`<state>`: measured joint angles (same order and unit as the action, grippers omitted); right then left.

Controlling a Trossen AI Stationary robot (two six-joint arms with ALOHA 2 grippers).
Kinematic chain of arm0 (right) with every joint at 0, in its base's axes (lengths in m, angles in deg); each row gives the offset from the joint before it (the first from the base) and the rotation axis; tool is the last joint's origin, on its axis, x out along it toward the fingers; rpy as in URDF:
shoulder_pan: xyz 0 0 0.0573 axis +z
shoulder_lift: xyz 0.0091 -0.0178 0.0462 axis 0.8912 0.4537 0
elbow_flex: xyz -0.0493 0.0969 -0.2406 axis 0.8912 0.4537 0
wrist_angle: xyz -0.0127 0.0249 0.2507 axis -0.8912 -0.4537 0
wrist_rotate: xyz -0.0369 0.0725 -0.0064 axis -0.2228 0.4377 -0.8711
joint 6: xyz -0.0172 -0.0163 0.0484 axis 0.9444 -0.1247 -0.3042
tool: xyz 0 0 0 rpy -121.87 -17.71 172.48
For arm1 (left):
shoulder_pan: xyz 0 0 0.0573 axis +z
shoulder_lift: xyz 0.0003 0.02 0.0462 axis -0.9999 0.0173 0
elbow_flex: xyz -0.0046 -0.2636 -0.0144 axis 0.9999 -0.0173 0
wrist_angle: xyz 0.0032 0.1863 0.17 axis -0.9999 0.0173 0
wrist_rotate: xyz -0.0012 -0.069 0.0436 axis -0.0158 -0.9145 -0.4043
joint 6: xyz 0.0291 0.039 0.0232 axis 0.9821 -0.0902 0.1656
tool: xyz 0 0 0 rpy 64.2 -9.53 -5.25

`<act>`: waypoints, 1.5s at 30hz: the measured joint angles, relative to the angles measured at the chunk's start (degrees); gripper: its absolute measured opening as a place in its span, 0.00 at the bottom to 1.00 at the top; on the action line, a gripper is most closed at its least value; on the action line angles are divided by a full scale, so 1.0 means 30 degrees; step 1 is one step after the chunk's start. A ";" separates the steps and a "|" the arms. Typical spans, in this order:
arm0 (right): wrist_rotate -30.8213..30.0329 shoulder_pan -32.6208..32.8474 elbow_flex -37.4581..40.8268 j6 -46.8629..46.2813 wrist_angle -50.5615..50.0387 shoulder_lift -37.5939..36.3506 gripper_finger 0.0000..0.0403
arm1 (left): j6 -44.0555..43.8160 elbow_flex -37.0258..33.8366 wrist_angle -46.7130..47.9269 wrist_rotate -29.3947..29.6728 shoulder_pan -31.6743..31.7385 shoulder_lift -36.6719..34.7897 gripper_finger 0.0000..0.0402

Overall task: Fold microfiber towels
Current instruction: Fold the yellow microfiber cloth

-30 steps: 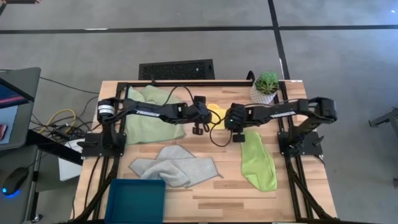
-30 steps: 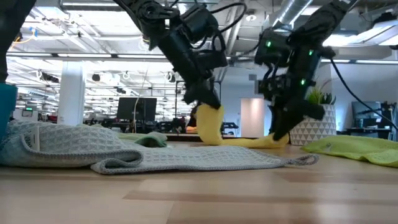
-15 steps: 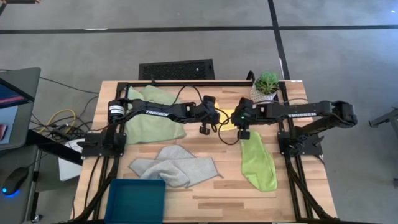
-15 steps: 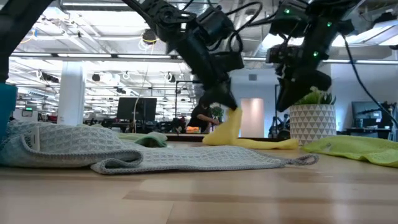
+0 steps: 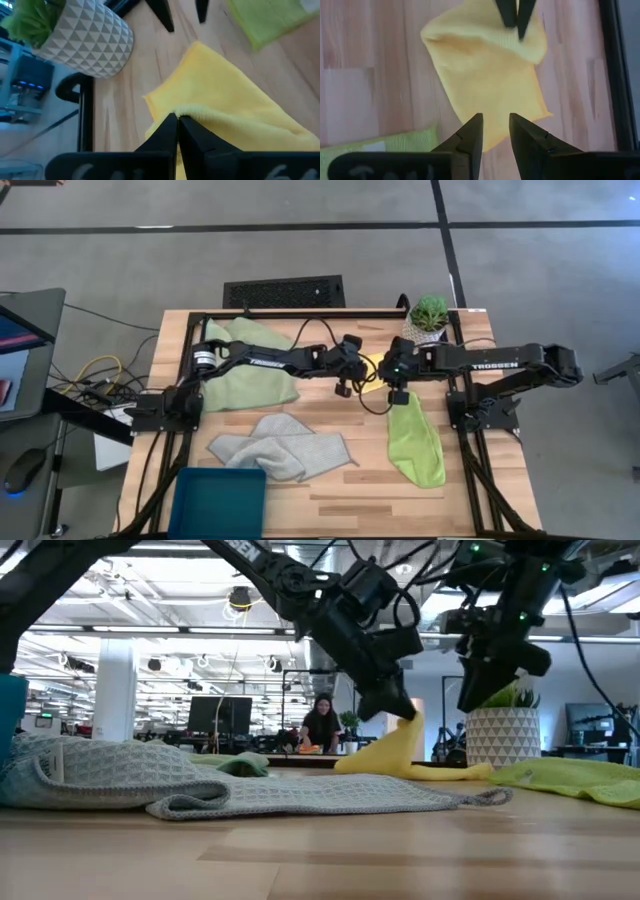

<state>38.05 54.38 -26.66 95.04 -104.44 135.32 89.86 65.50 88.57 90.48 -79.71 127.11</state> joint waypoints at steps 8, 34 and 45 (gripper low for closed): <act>-0.0006 0.0013 -0.0011 -0.0058 -0.0293 0.0020 0.29 | -0.0304 0.0220 -0.0505 0.0093 0.0000 0.0649 0.00; 0.0096 0.0015 -0.0017 0.1807 -0.1009 0.0139 0.29 | -0.1056 0.0202 -0.0871 0.2116 -0.0866 0.0698 0.39; 0.0441 0.0015 -0.0018 0.4295 0.0390 0.2838 0.29 | -0.3964 0.0176 0.4612 0.2078 -0.0821 -0.1656 0.39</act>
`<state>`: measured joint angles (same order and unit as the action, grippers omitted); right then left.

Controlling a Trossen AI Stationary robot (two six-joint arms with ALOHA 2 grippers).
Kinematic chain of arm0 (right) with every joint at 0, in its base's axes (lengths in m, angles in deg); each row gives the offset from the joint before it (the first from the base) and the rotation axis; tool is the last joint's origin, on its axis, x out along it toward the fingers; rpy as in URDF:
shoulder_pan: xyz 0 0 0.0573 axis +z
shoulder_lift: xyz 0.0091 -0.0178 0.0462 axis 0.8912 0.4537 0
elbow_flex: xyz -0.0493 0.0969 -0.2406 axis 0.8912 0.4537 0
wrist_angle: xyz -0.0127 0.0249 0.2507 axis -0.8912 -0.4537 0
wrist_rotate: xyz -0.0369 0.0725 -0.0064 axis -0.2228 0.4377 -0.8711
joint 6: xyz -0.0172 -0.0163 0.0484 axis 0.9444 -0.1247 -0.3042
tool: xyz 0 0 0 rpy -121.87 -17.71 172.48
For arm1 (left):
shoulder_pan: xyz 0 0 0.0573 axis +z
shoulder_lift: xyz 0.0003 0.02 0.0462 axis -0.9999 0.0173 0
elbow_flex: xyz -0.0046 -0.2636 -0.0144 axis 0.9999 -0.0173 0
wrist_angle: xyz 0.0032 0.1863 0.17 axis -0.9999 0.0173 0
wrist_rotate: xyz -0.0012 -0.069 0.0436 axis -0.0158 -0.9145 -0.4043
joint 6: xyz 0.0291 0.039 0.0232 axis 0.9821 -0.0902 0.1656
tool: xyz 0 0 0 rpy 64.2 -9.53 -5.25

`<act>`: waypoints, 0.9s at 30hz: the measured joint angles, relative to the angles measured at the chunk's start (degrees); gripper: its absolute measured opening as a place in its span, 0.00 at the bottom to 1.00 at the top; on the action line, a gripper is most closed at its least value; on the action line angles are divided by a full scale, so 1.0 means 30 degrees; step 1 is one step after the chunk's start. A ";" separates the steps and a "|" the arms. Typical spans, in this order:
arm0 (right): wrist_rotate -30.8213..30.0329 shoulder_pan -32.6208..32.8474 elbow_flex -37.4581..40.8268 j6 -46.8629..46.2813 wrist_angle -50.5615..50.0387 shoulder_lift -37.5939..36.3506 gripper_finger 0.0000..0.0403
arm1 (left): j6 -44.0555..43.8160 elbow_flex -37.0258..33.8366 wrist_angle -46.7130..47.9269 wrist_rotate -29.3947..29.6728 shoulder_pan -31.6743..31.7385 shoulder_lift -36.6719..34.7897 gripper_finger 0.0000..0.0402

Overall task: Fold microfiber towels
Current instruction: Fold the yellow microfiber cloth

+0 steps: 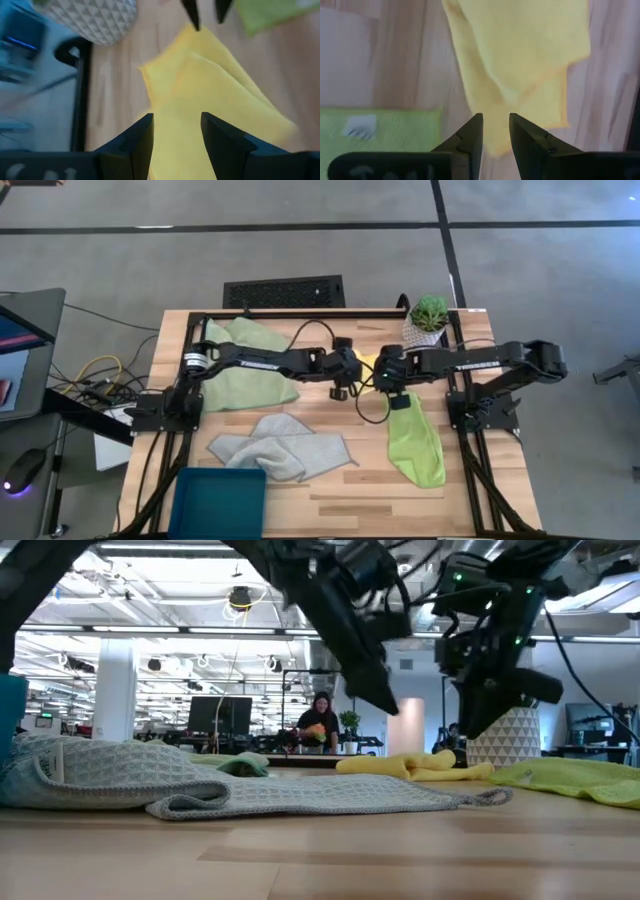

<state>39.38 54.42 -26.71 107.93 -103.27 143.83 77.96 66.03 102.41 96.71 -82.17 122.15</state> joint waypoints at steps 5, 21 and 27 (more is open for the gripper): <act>-0.0054 0.0218 0.0000 0.2221 0.2170 0.1412 0.29 | -0.1230 0.0000 0.3561 -0.0960 0.0000 -0.1706 0.39; -0.1926 0.1112 0.0008 0.3750 0.5039 0.3999 0.29 | -0.3769 0.0007 0.9110 0.0183 -0.0702 -0.5535 0.39; -0.1920 0.1046 0.0011 0.3369 0.4751 0.4408 0.29 | -0.3844 0.0005 0.9386 0.0746 -0.1151 -0.5949 0.39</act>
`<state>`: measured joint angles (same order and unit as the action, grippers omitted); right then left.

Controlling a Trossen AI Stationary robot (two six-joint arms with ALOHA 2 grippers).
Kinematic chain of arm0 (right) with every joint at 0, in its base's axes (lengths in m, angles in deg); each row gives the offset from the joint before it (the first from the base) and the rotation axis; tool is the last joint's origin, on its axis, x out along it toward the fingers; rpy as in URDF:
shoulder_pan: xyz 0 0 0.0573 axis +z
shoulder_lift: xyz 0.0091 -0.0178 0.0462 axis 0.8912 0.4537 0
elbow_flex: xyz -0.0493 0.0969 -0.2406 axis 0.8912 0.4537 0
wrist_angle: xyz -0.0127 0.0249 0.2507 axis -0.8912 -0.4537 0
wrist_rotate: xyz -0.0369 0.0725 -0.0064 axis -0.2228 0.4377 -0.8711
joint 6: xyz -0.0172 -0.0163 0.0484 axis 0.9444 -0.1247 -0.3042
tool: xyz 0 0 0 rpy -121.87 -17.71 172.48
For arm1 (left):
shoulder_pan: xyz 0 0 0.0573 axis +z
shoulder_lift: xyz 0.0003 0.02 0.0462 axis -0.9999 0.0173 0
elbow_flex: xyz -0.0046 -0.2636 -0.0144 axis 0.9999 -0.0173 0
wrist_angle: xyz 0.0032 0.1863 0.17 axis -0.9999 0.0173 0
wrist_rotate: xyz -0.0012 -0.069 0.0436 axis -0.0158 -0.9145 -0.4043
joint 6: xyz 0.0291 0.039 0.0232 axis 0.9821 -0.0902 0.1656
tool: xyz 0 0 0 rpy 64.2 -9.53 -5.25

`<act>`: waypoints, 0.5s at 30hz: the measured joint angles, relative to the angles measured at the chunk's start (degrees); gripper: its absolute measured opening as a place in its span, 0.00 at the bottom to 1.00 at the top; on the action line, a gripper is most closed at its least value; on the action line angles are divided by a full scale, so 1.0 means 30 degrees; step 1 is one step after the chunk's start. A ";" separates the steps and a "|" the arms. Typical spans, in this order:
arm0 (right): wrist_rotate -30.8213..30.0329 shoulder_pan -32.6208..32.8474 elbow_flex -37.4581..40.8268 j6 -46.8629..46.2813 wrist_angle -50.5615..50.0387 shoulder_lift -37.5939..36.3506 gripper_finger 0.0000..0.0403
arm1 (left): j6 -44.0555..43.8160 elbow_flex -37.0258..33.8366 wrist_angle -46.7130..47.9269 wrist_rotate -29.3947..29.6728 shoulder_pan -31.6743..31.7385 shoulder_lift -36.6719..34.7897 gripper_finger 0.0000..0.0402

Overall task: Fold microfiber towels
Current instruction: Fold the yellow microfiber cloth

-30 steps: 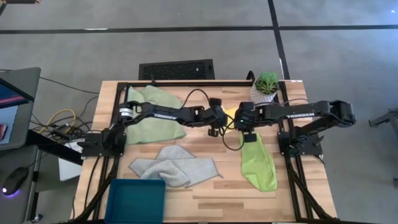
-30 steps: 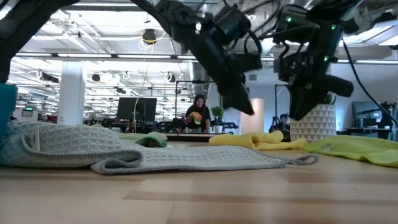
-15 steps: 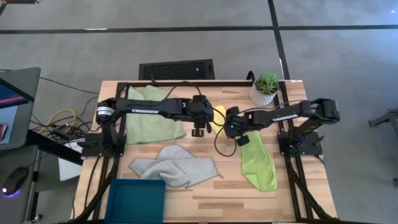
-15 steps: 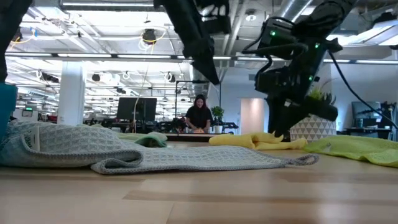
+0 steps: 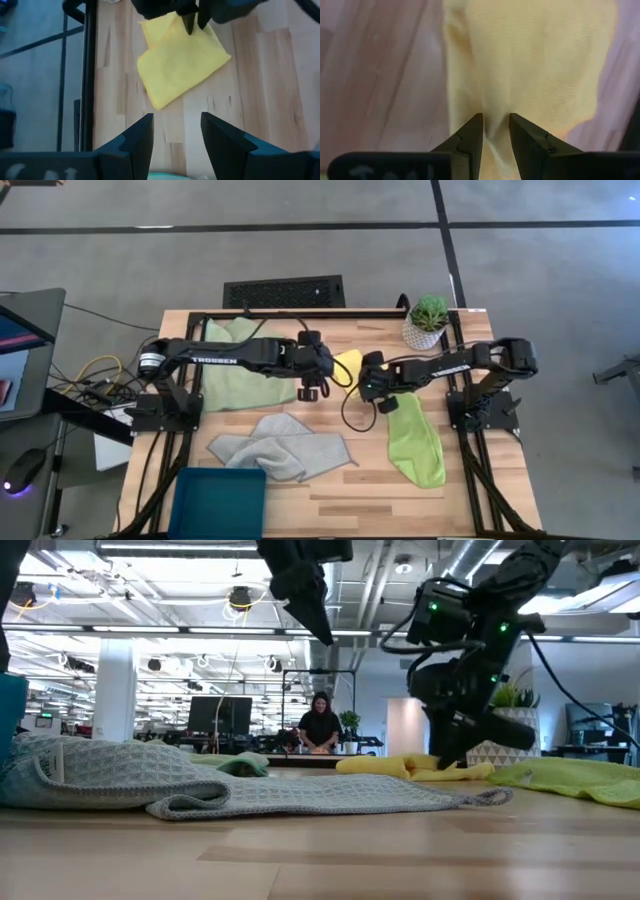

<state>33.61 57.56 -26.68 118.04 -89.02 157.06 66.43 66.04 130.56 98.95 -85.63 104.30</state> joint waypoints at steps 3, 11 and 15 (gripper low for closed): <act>-0.0006 -0.0077 -0.0040 0.0007 0.0372 0.0338 0.29 | -0.0090 0.0002 0.0128 0.0051 -0.0061 -0.0051 0.39; -0.1507 -0.0242 -0.0011 -0.0889 0.0190 0.0948 0.13 | -0.0393 0.0002 0.0561 0.0275 -0.0061 -0.0032 0.39; -0.1515 -0.0215 -0.0024 -0.1164 0.0248 0.0343 0.03 | -0.0401 0.0002 0.0584 0.0288 -0.0061 -0.0024 0.39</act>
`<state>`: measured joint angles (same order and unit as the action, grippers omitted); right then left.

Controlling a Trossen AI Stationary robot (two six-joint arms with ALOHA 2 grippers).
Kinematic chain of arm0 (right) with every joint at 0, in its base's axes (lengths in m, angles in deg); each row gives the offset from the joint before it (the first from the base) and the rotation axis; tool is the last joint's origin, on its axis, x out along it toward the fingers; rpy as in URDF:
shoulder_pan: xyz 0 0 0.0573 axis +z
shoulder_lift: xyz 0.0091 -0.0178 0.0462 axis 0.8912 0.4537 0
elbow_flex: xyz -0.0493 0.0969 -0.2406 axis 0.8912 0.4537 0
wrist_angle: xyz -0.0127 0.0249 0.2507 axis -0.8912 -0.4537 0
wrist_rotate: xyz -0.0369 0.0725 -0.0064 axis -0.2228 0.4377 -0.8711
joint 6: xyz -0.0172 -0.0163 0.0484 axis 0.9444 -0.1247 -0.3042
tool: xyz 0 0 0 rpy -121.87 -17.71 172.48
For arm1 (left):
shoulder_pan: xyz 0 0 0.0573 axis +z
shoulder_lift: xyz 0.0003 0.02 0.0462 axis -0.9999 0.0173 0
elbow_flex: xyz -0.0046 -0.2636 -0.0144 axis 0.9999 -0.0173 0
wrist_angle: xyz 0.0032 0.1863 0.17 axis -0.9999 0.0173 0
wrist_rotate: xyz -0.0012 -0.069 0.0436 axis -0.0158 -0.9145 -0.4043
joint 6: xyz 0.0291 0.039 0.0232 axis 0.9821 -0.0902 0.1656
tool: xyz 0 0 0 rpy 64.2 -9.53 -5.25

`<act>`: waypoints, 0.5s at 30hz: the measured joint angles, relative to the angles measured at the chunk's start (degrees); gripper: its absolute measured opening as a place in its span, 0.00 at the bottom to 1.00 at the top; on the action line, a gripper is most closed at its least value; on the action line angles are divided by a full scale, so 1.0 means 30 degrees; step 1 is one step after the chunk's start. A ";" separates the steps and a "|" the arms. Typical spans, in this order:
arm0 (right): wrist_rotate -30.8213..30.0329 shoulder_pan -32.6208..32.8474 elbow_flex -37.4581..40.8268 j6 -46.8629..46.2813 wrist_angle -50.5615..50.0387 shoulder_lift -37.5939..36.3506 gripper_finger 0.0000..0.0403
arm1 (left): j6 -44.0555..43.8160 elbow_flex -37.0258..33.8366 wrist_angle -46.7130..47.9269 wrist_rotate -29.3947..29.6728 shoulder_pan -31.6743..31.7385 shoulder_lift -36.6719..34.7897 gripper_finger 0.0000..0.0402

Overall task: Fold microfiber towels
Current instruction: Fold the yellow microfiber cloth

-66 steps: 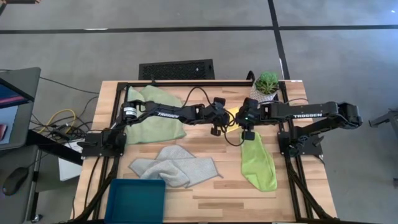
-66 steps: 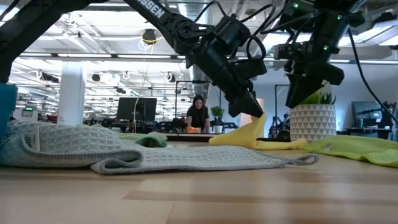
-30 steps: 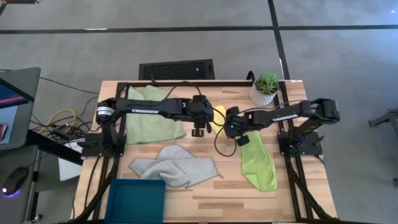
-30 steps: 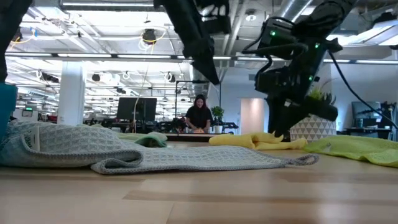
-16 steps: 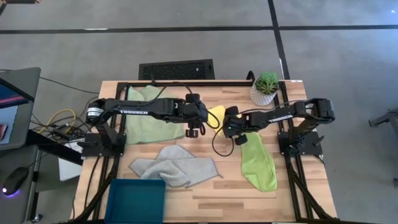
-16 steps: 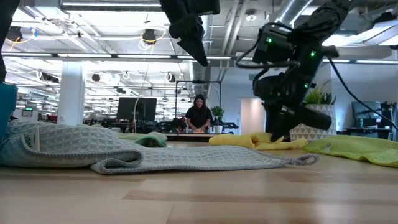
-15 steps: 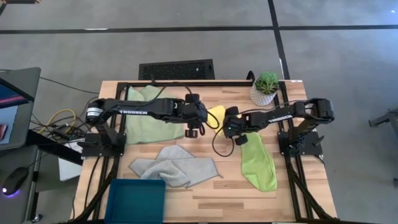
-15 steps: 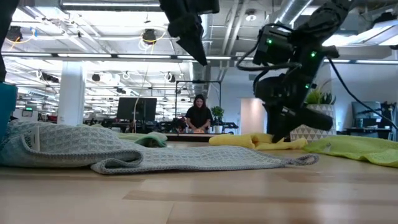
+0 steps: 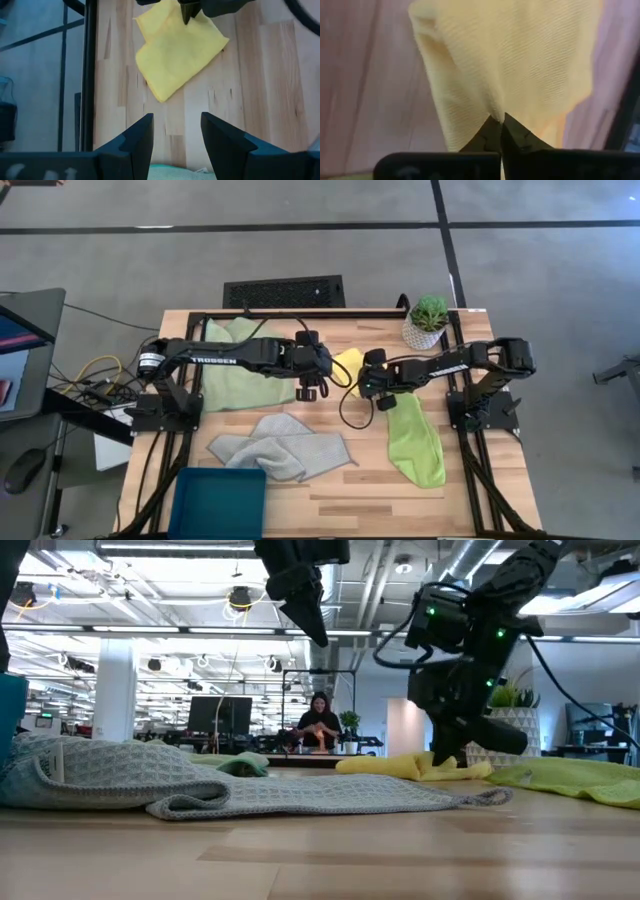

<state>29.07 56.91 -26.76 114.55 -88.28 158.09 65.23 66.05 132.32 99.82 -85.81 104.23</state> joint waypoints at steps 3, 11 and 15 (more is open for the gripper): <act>-0.0325 0.0000 0.0018 -0.0337 -0.0168 -0.0438 0.04 | -0.0007 0.0000 0.0006 0.0001 0.0000 0.0000 0.39; -0.3318 0.0000 0.0014 -0.1351 -0.2177 -0.1581 0.02 | 0.0000 0.0000 0.0130 0.0016 0.0000 0.0000 0.39; -0.4608 0.0054 0.0014 -0.1875 -0.2858 -0.2054 0.01 | 0.0015 0.0000 0.0137 0.0023 0.0000 0.0007 0.39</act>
<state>15.25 57.07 -26.71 108.92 -96.85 151.92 65.27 66.05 132.73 99.89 -85.81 104.25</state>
